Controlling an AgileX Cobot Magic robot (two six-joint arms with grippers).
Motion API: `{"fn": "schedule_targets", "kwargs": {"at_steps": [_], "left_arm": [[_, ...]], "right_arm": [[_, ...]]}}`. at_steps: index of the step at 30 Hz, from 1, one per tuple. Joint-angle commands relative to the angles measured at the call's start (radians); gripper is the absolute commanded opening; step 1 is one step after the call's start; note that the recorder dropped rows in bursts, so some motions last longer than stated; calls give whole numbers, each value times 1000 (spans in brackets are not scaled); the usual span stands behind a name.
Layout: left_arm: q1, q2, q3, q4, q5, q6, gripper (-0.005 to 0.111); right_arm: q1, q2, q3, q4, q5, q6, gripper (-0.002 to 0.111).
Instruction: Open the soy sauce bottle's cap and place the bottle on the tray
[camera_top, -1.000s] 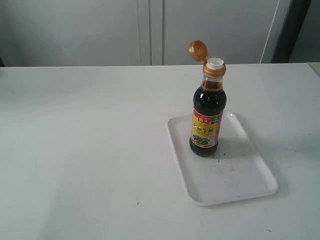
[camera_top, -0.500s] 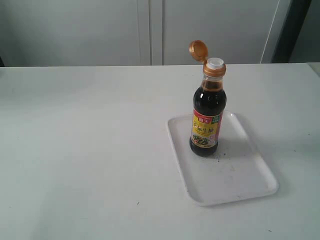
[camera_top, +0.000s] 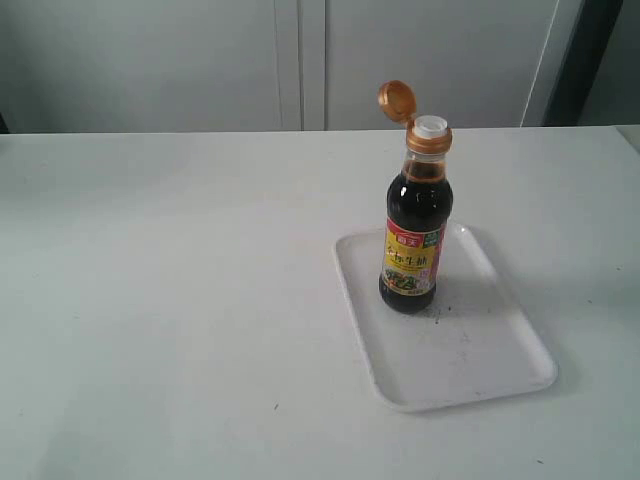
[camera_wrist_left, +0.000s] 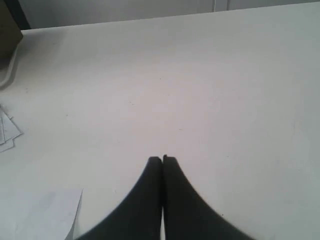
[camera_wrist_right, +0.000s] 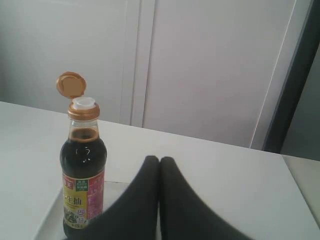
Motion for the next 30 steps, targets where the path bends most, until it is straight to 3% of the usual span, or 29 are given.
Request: {"fn": "schedule_targets", "kwargs": {"at_steps": [1, 11, 16, 30], "left_arm": [[56, -39, 36, -35, -5, 16, 1], [89, -39, 58, -50, -1, 16, 1], [89, -39, 151, -50, -60, 16, 1], [89, -39, 151, -61, -79, 39, 1]], "right_arm": [[0, -6, 5, 5, -6, 4, 0], [0, -6, 5, 5, -6, 4, 0], [0, -6, 5, 5, -6, 4, 0], [0, -6, 5, 7, -6, 4, 0]]}}
